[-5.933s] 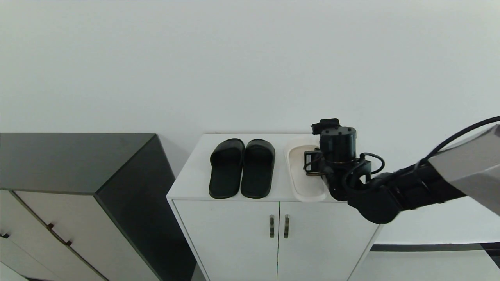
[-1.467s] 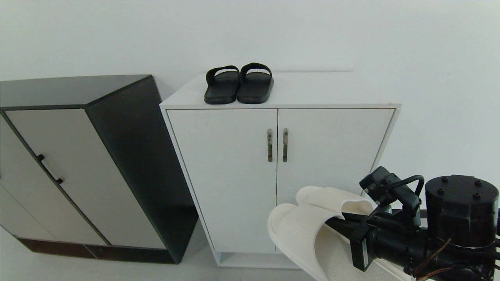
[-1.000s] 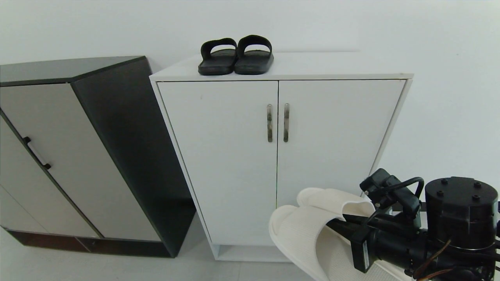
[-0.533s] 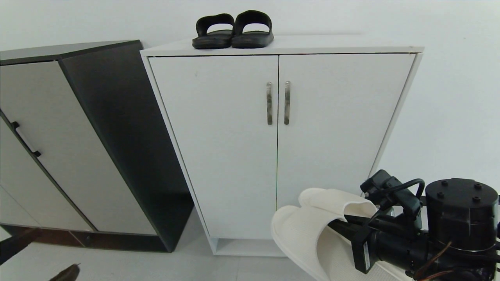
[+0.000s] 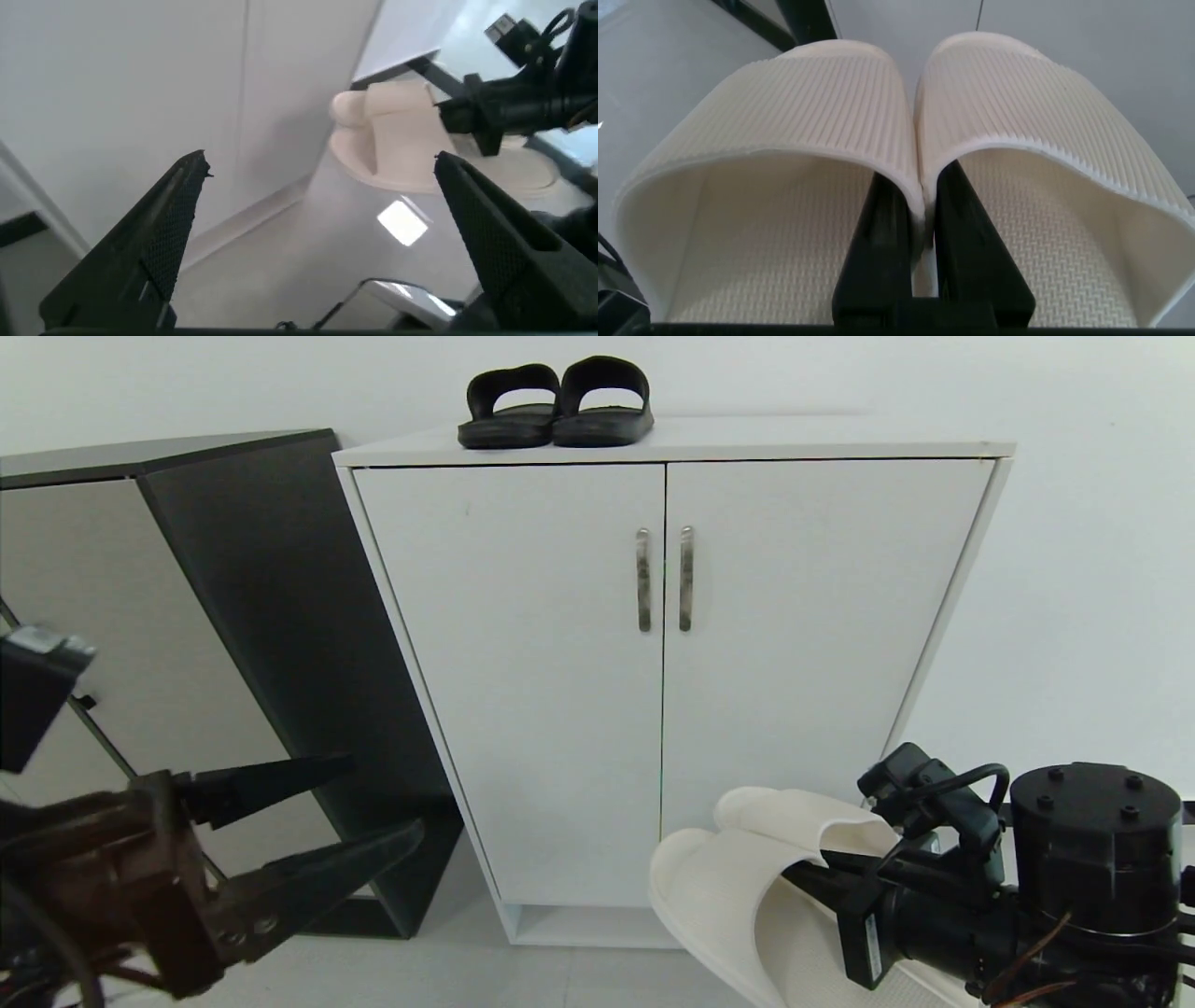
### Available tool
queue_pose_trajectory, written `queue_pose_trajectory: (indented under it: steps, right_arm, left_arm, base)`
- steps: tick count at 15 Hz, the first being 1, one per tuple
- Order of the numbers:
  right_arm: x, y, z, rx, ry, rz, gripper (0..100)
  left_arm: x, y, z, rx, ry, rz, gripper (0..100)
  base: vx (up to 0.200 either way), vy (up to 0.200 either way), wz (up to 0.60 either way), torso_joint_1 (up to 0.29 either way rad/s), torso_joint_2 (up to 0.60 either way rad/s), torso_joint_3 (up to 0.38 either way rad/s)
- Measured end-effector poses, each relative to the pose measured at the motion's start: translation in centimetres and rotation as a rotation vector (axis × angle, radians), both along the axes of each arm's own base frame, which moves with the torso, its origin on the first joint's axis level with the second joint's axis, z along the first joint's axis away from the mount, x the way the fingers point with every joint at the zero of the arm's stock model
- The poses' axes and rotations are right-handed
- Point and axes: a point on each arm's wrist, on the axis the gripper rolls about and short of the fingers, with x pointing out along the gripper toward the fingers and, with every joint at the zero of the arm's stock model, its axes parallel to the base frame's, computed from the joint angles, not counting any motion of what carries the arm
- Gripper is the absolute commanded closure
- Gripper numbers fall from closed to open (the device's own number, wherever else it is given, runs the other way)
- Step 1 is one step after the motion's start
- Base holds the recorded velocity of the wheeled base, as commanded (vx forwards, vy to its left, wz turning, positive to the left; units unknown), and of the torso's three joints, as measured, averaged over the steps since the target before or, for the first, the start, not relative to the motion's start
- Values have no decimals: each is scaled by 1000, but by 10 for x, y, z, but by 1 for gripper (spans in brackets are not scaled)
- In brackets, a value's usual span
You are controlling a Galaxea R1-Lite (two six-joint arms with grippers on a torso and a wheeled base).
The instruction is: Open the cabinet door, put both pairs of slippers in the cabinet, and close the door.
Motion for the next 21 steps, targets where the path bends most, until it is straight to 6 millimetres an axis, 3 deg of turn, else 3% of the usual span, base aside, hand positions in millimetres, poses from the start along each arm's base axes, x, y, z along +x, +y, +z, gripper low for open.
queue_pose_trajectory:
  steps: [12,15,21]
  right_arm:
    - [5,7,-2,7,-3,18,100]
    - [7,9,-7,11,-8,18,100]
    - [2,8,-16,-1,24,61,100]
  left_arm:
    - [116,-103,67,-119,-45,-203,0]
    - [134,-136,74,-163,-20,-288,0]
    - [171,-162,69,-232,106,-427,0]
  base:
    - [0,0,0,0,0,0]
    - [0,0,0,0,0,0]
    - [0,0,0,0,0,0]
